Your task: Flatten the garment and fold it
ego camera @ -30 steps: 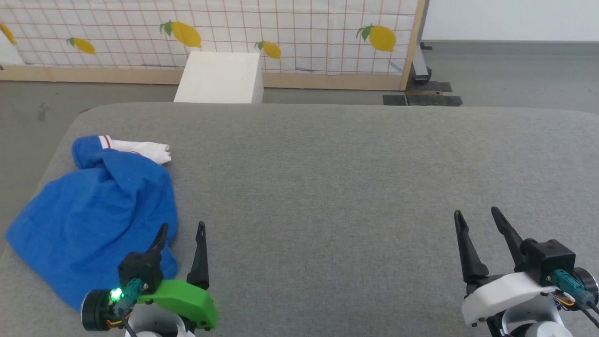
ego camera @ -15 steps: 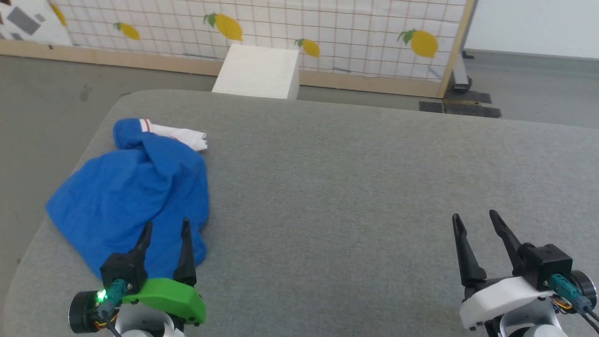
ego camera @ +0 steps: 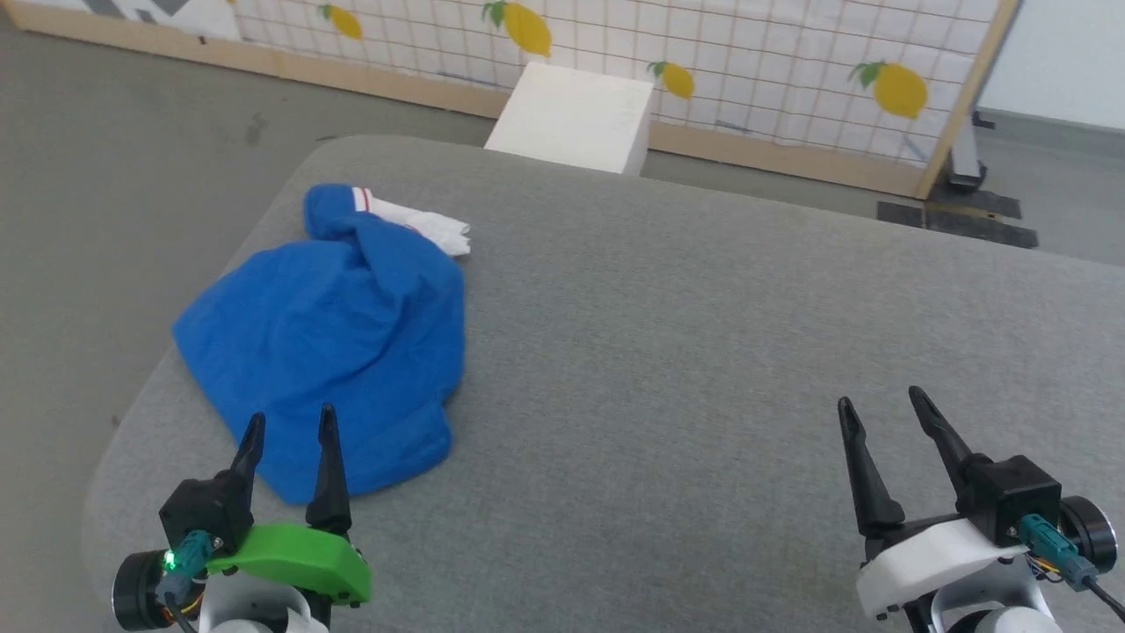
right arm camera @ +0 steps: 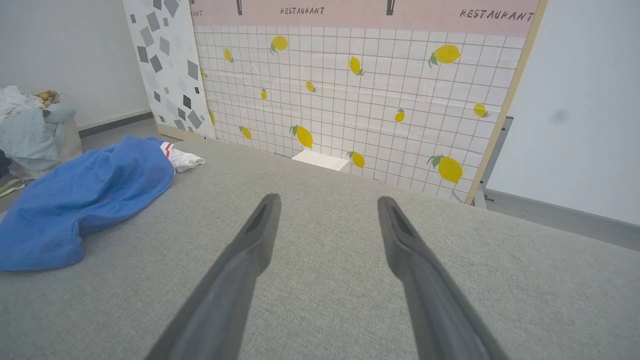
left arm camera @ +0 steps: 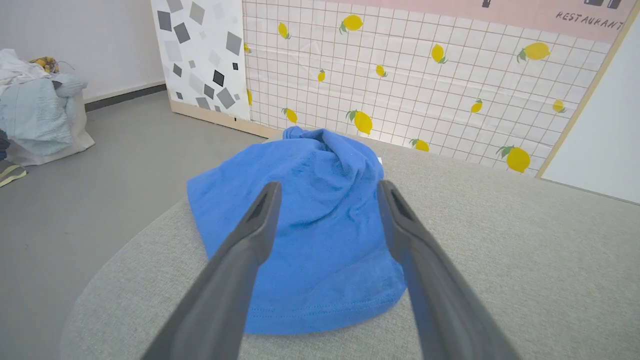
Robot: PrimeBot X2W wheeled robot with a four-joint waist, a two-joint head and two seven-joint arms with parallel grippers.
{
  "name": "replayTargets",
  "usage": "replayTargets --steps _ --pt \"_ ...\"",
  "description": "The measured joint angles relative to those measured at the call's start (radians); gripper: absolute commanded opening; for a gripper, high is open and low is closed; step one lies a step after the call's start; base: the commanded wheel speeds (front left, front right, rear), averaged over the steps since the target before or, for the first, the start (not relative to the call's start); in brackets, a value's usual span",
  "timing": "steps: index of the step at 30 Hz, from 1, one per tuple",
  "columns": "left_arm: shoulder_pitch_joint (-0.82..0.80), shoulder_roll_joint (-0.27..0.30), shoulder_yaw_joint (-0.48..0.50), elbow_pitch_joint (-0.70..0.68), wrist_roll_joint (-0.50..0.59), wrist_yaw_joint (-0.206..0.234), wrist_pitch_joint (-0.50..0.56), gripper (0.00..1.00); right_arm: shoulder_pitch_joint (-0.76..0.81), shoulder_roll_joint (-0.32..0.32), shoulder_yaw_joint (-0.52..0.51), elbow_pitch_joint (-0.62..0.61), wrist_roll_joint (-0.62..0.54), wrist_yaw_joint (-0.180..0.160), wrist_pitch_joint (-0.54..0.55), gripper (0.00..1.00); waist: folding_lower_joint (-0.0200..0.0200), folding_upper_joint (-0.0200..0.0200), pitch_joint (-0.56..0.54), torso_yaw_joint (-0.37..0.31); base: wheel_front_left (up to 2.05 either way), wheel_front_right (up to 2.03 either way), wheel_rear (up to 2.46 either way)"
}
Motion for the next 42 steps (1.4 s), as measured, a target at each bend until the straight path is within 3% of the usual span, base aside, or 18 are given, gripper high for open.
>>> replayTargets --steps 16,23,29,34,42 --pt "-0.016 0.0 0.019 0.01 -0.056 -0.001 -0.031 1.0 0.0 0.0 0.002 -0.02 -0.01 0.0 0.01 1.0 0.0 0.0 0.033 0.115 0.0 0.0 0.0" --pt "-0.075 0.0 0.036 0.029 -0.074 -0.02 -0.048 1.0 0.0 0.001 0.003 -0.033 -0.016 0.0 0.019 1.0 0.0 0.0 0.06 0.127 0.0 0.0 0.0" --pt "-0.239 0.006 0.045 0.076 -0.071 -0.056 -0.061 1.0 -0.006 0.001 0.004 -0.057 -0.032 0.0 0.034 1.0 0.0 0.0 0.106 0.112 0.0 0.0 0.0" --pt "-0.415 0.09 -0.008 0.199 -0.108 -0.069 -0.056 1.0 -0.023 0.002 0.006 -0.075 -0.037 0.0 0.044 1.0 0.0 0.0 0.152 0.083 0.0 0.0 0.0" --pt "-0.719 0.279 -0.161 0.433 -0.283 -0.08 0.159 1.0 -0.07 0.002 -0.001 -0.098 -0.042 0.0 0.05 1.0 0.0001 0.0 0.249 0.022 0.0 0.0 0.0"
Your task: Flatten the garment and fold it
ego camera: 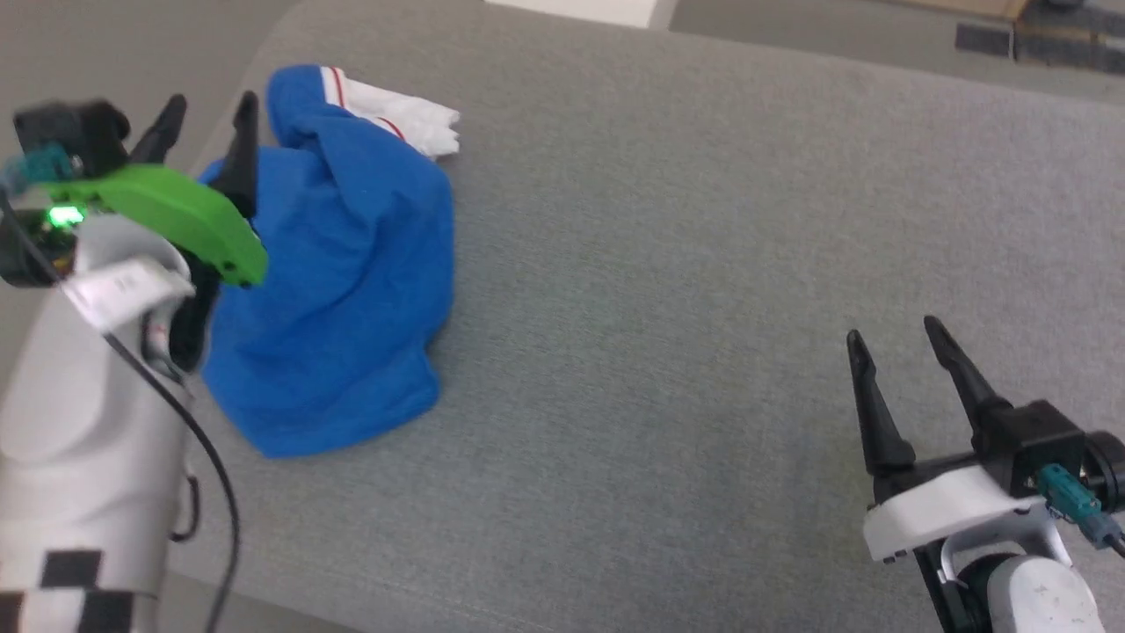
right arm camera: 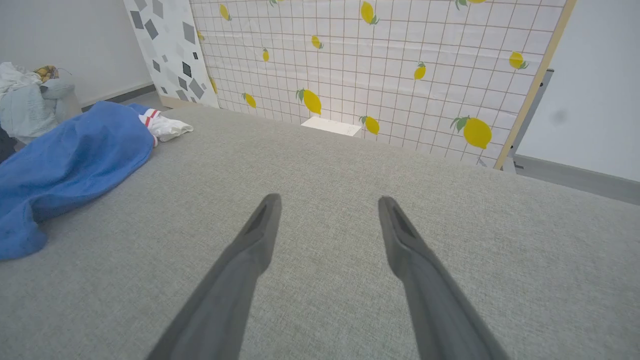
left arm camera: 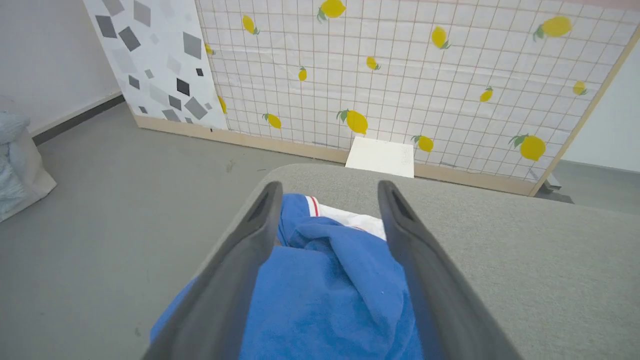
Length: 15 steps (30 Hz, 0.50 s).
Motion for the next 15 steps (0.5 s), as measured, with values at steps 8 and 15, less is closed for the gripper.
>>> replayTargets --steps 8,15 --pt "-0.123 0.12 -0.12 0.256 -0.189 -0.009 0.291 1.0 -0.071 0.001 0.004 -0.004 0.0 0.0 -0.007 1.0 0.0 0.0 0.11 -0.067 0.0 0.0 0.0" --pt "-0.136 0.172 -0.179 0.392 -0.356 -0.011 0.459 1.0 -0.1 0.001 0.0 -0.001 0.01 0.0 -0.017 1.0 0.0001 0.0 0.207 -0.119 0.0 0.0 0.0"
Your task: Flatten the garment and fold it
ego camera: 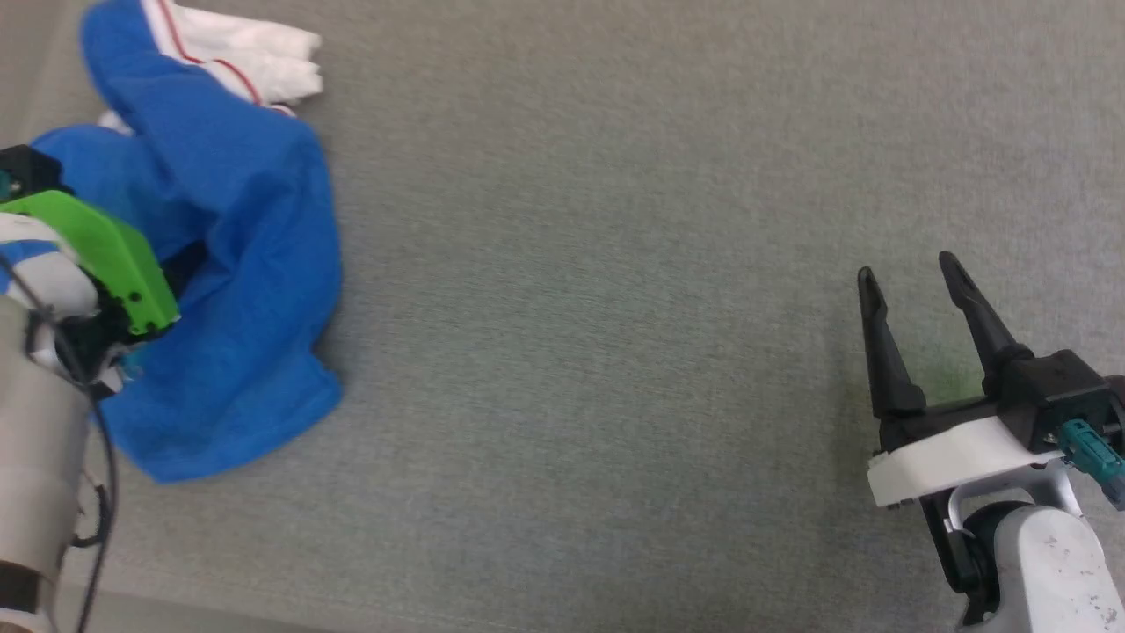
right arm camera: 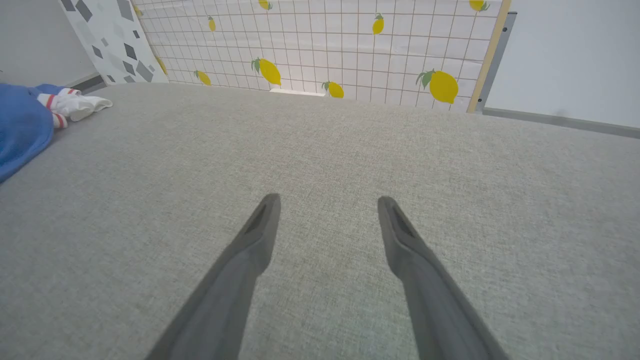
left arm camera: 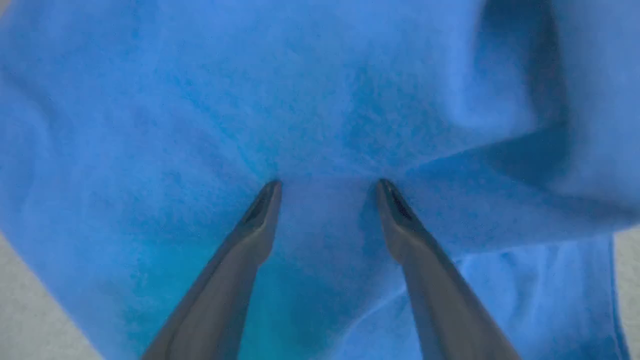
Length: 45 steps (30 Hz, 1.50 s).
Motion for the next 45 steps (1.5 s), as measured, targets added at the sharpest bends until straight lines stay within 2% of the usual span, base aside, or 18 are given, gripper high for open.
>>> replayTargets --steps 5,6,7,8,9,15,21,25,31,36,45 --pt "-0.02 0.036 0.008 0.032 -0.058 -0.002 0.035 0.98 -0.009 0.0 0.003 0.013 0.011 0.0 -0.012 1.0 -0.0001 0.0 0.043 -0.036 0.0 0.0 0.0" --pt "-0.024 0.043 0.007 0.038 -0.059 -0.003 0.039 0.84 -0.009 0.0 0.003 0.015 0.013 0.0 -0.013 1.0 -0.0001 0.0 0.047 -0.043 0.0 0.0 0.0" --pt "-0.029 0.049 0.003 0.038 -0.063 -0.003 0.049 0.43 -0.009 0.0 0.002 0.016 0.016 0.0 -0.016 1.0 -0.0002 0.0 0.052 -0.049 0.0 0.0 0.0" --pt "-0.032 0.053 0.001 0.037 -0.067 -0.003 0.056 0.08 -0.009 0.0 0.001 0.016 0.018 0.0 -0.016 1.0 -0.0002 0.0 0.056 -0.052 0.0 0.0 0.0" --pt "-0.036 0.058 -0.002 0.038 -0.069 -0.004 0.061 0.0 -0.01 0.0 -0.001 0.018 0.019 0.0 -0.016 1.0 -0.0002 0.0 0.06 -0.055 0.0 0.0 0.0" --pt "-0.054 0.053 -0.016 0.068 -0.082 -0.004 0.014 0.0 -0.017 0.0 -0.001 0.038 0.027 0.0 -0.023 1.0 -0.0002 0.0 0.048 -0.057 0.0 0.0 0.0" --pt "-0.059 0.04 -0.049 0.093 -0.027 -0.003 -0.091 0.0 -0.015 0.0 -0.008 0.07 0.049 0.0 -0.041 1.0 -0.0001 0.0 -0.007 -0.047 0.0 0.0 0.0" --pt "-0.076 0.053 -0.069 0.083 0.037 0.007 -0.239 0.0 -0.002 0.0 -0.017 0.089 0.064 0.0 -0.054 1.0 -0.0001 0.0 -0.056 -0.038 0.0 0.0 0.0" --pt "-0.13 0.07 -0.104 0.054 0.145 0.047 -0.485 0.0 0.035 0.0 -0.019 0.118 0.081 0.0 -0.068 1.0 -0.0001 0.0 -0.143 -0.025 0.0 0.0 0.0" --pt "-0.175 0.07 -0.123 0.022 0.206 0.071 -0.65 0.0 0.065 0.0 -0.021 0.135 0.102 0.0 -0.078 1.0 -0.0002 0.0 -0.217 -0.02 0.0 0.0 0.0" --pt "-0.218 0.06 -0.139 -0.083 0.254 0.071 -0.725 0.0 0.119 0.0 -0.03 0.15 0.134 0.0 -0.092 1.0 -0.0003 0.0 -0.333 -0.043 0.0 0.0 0.0"
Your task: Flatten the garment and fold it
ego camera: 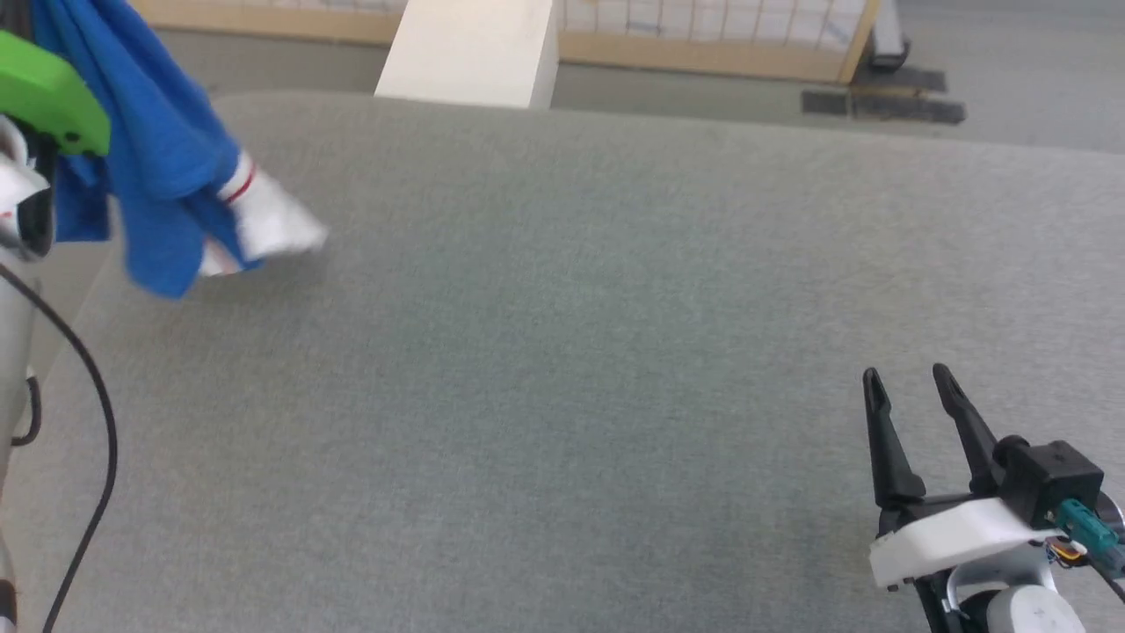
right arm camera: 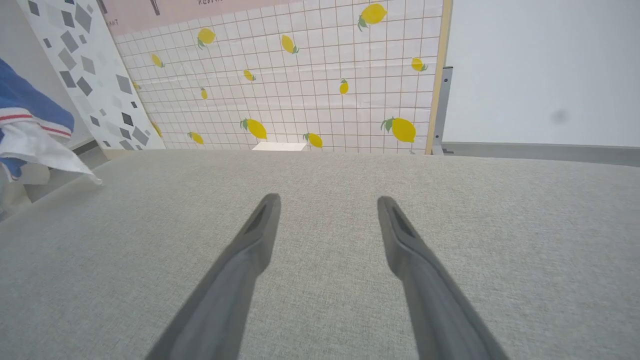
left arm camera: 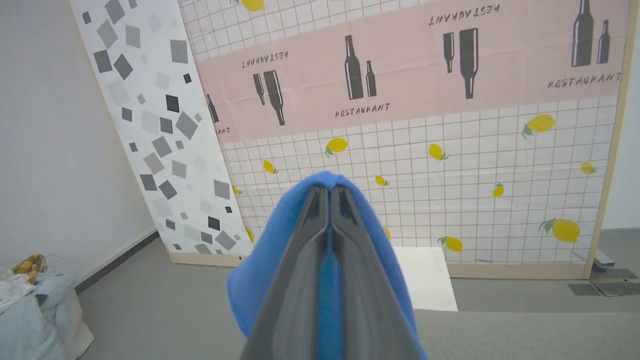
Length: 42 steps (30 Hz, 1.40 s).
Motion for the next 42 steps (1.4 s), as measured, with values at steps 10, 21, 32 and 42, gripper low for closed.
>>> replayTargets --steps 10,21,32,42 --pt "-0.001 -0.115 -0.04 -0.187 0.0 0.0 0.0 0.0 0.009 0.0 -0.035 -0.005 0.012 0.0 -0.003 1.0 0.0 0.0 -0.031 -0.113 0.0 0.0 0.0" --pt "0.033 -0.23 -0.134 -0.422 -0.003 0.009 0.078 0.0 0.009 -0.001 -0.065 -0.005 0.027 0.0 -0.012 1.0 0.0 0.0 -0.01 -0.249 0.0 0.0 0.0" --pt "0.368 -0.209 -0.152 -0.518 -0.06 0.111 0.098 0.0 -0.024 -0.001 -0.054 0.037 0.068 0.0 -0.048 1.0 0.0 0.0 0.093 -0.326 0.0 0.0 0.0" --pt "0.616 -0.261 -0.191 -0.404 -0.103 0.148 0.032 0.46 -0.067 -0.001 -0.027 0.085 0.07 0.0 -0.065 1.0 0.0 0.0 0.157 -0.334 0.0 0.0 0.0"
